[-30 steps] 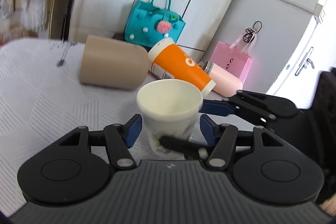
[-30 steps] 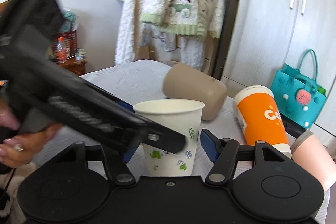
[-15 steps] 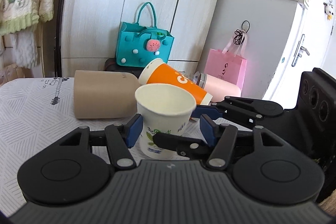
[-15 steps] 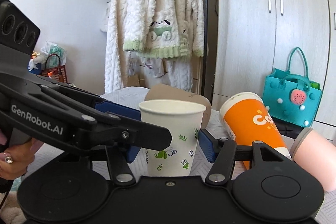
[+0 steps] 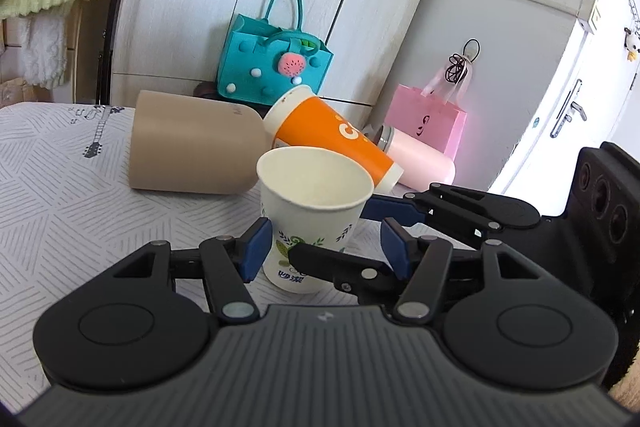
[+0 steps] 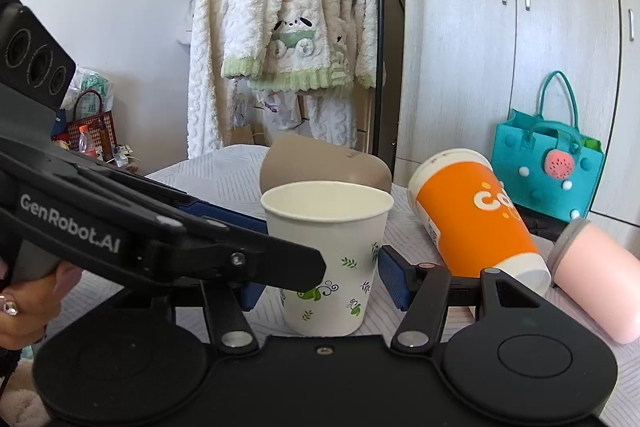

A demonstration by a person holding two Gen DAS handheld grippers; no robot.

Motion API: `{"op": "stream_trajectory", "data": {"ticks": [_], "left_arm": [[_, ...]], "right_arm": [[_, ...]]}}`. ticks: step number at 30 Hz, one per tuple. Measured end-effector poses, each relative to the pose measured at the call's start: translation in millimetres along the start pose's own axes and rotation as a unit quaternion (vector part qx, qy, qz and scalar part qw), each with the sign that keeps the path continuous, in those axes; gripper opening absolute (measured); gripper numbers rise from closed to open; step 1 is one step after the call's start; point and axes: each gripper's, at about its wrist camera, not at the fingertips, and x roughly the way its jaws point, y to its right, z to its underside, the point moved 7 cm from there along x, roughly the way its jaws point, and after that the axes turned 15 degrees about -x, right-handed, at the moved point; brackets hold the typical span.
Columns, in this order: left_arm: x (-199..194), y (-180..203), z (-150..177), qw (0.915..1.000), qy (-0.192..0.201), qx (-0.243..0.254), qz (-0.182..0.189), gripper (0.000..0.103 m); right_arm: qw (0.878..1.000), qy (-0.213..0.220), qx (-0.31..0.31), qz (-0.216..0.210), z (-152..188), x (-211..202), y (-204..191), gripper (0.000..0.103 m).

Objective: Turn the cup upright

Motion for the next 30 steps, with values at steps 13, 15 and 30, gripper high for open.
{"op": "stream_trajectory", "data": {"ticks": [13, 15, 30], "left_arm": [[-23.9, 2.5, 8.2, 0.9998, -0.004, 0.008, -0.015, 0.065], [-33.2, 2.7, 9.3, 0.9997, 0.001, 0.009, -0.021, 0.068], [-112.9, 22.1, 25.7, 0.989, 0.073, 0.068, -0.109, 0.095]], "right_arm": [[0.999, -0.023, 0.003, 0.022, 5.5, -20.2, -5.6, 0.082], [0.999, -0.028, 0.012, 0.036, 6.9, -29.0, -6.7, 0.083], [0.988, -0.028, 0.067, 0.133, 2.4, -102.7, -37.4, 0.087]]}}
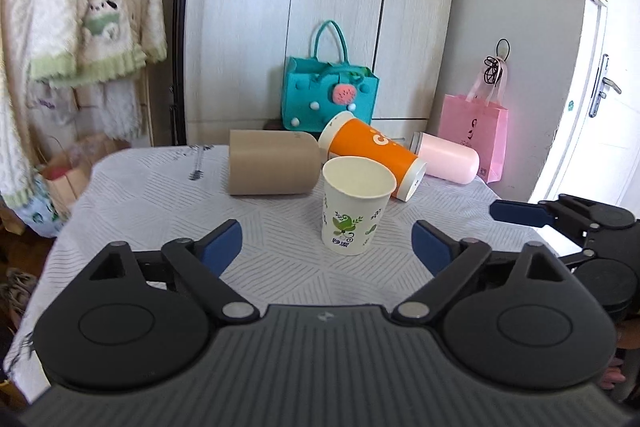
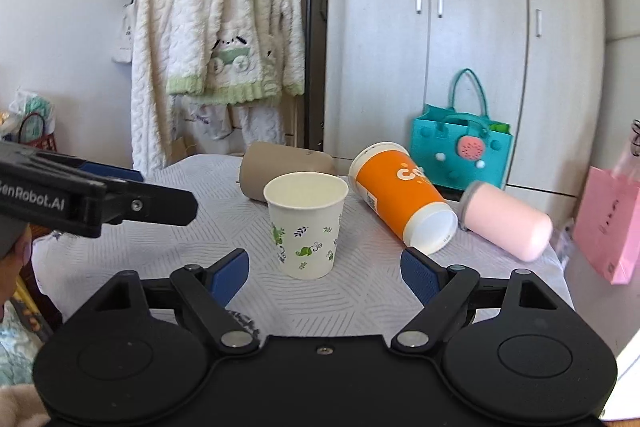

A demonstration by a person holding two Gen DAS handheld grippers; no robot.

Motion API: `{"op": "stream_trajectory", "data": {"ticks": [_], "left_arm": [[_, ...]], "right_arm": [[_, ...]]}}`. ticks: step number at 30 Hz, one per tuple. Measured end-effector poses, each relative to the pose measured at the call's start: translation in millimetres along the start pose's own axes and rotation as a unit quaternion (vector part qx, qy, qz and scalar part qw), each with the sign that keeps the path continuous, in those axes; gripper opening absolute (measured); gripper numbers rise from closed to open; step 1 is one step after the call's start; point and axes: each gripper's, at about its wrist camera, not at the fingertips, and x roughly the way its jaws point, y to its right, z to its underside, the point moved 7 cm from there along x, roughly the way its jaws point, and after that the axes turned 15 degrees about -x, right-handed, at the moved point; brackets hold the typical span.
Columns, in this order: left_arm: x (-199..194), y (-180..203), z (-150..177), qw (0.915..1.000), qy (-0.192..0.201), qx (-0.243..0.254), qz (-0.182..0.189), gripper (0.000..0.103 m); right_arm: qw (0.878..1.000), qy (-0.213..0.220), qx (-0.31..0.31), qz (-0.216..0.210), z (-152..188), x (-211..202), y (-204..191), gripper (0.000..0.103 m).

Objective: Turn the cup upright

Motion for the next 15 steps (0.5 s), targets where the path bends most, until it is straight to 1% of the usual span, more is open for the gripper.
{"op": "stream_trajectory", "data": {"ticks": [1, 2, 4, 6, 11, 15], "left_arm": [[-4.1, 0.4, 1.5, 1.0, 0.001, 0.003, -0.003, 0.095], [-8.7, 0.7, 3.5, 1.0, 0.002, 0.005, -0.006, 0.095], [-15.7, 1.4, 6.8, 0.9999, 0.005, 0.009, -0.011, 0.099], [-21.7, 1.4, 10.1, 0.9998, 0.008, 0.01, -0.016, 0.103], [-33.5, -3.4, 17.4, 0.9991, 0.012, 0.0, -0.042, 0.103], [-42.6, -9.9, 23.2, 0.9976, 0.011, -0.01, -0.067, 0.103]], "right_arm": [[1.0, 0.002, 0.003, 0.005, 0.2, -4.3, -1.1, 0.089], [1.0, 0.004, 0.007, 0.011, 0.6, -8.8, -2.2, 0.098], [1.0, 0.006, 0.013, 0.027, 2.2, -18.2, -4.2, 0.102], [0.999, 0.009, 0.019, 0.041, 3.4, -27.6, -5.8, 0.103], [0.997, 0.011, 0.022, 0.075, 5.0, -49.5, -9.8, 0.103], [0.995, 0.011, 0.02, 0.093, 7.1, -61.8, -14.0, 0.103]]}}
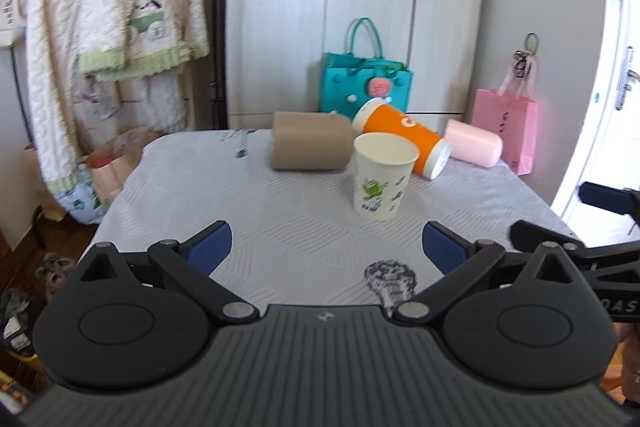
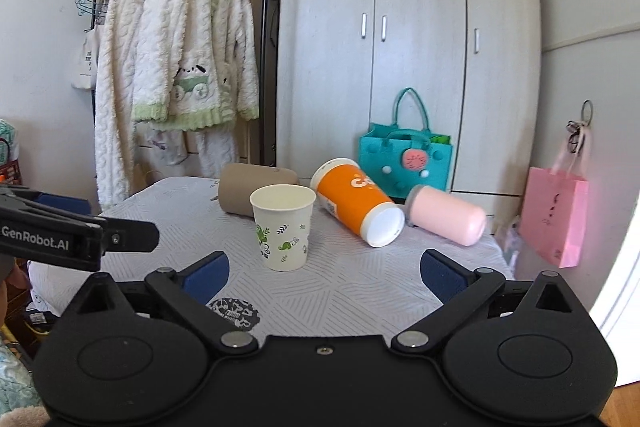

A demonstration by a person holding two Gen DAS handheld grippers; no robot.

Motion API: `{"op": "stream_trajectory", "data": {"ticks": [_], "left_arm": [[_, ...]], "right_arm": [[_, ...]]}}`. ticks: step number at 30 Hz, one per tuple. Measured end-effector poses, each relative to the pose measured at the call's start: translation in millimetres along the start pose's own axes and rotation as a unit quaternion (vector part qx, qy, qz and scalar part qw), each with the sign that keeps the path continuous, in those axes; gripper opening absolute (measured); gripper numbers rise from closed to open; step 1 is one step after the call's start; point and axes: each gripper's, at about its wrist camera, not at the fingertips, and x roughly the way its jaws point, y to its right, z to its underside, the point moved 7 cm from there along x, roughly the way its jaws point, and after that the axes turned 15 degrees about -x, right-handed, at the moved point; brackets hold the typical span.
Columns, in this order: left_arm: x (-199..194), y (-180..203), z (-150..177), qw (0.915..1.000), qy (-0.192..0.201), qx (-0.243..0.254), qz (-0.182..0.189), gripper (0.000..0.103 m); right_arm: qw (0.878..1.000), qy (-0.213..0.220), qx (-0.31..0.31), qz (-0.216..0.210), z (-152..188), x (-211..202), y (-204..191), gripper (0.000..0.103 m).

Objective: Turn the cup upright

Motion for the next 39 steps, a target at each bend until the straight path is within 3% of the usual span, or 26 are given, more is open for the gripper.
{"op": "stream_trajectory", "data": {"ticks": [12, 23, 33, 39], "left_arm": [[-29.7, 0.5, 8.2, 0.9987, 0.037, 0.028, -0.019, 0.103], [-20.8, -17.0, 17.0, 0.9984, 0.039, 0.014, -0.037, 0.103], [-12.9, -19.0, 26.6, 0.9983, 0.044, 0.014, -0.035, 0.103], [-14.9, -22.7, 25.4, 0.9954, 0.061, 0.024, -0.069, 0.103]], "right_arm": [[0.999, -0.005, 0.027, 0.046, 7.8, -18.9, 3.5, 0.103], [0.994, -0.022, 0.061, 0.083, 25.4, -20.0, 8.9, 0.103], [0.994, -0.03, 0.051, 0.095, 34.5, -13.4, 4.2, 0.103], [0.993, -0.034, 0.047, 0.103, 36.8, -15.3, 3.7, 0.103]]}}
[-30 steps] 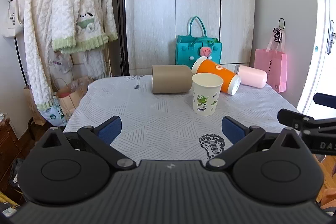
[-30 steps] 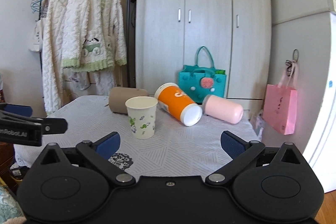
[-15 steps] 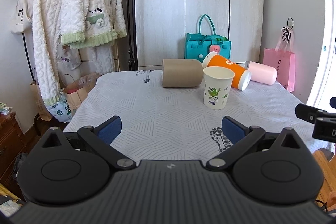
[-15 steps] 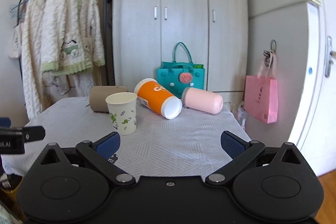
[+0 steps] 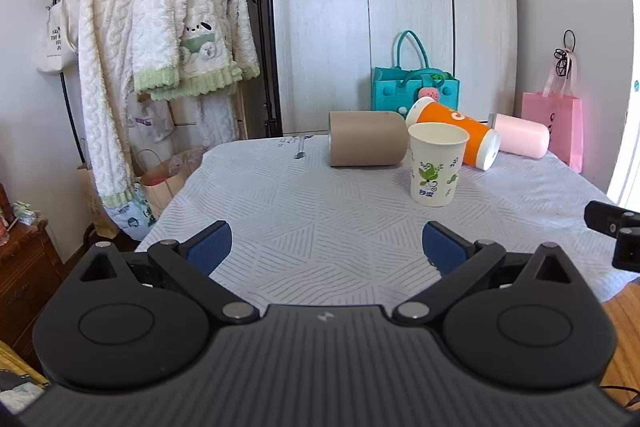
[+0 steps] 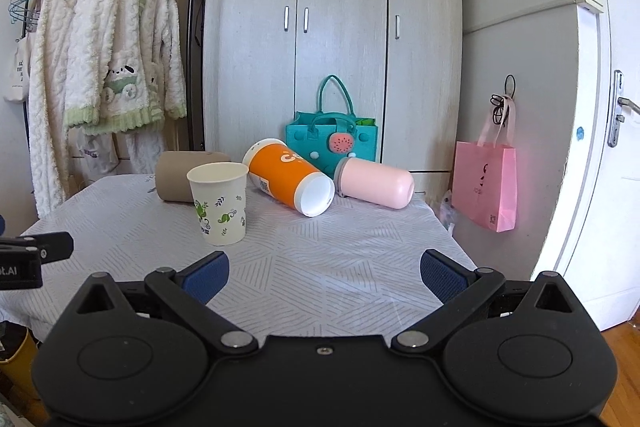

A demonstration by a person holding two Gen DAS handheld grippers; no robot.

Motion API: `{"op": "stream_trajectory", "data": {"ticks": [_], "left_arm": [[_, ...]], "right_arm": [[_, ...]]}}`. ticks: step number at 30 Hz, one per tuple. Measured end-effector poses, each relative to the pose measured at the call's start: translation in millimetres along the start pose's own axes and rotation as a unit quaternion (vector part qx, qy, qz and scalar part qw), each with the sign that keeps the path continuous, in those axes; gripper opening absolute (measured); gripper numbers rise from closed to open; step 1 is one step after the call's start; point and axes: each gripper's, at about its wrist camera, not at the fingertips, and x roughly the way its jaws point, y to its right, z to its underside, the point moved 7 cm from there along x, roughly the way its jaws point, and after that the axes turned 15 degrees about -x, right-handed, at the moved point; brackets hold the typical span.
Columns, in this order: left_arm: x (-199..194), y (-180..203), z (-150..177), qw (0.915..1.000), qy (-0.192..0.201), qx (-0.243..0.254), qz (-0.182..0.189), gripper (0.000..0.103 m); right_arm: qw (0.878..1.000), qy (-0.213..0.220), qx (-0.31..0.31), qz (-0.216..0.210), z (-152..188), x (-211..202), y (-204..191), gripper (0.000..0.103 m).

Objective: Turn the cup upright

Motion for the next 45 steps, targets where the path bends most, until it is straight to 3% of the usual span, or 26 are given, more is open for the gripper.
{"op": "stream_trajectory", "data": {"ticks": [23, 45], "left_arm": [[-1.8, -4.1, 5.6, 0.9996, -0.026, -0.012, -0.007, 0.103], [-4.5, -8.5, 7.5, 0.9999, -0.007, -0.006, -0.012, 0.103]], "right_arm": [[1.0, -0.004, -0.017, 0.018, 1.8, -6.7, -3.6, 0.103], [1.0, -0.01, -0.018, 0.021, 5.3, -5.0, -4.9, 0.103]]}}
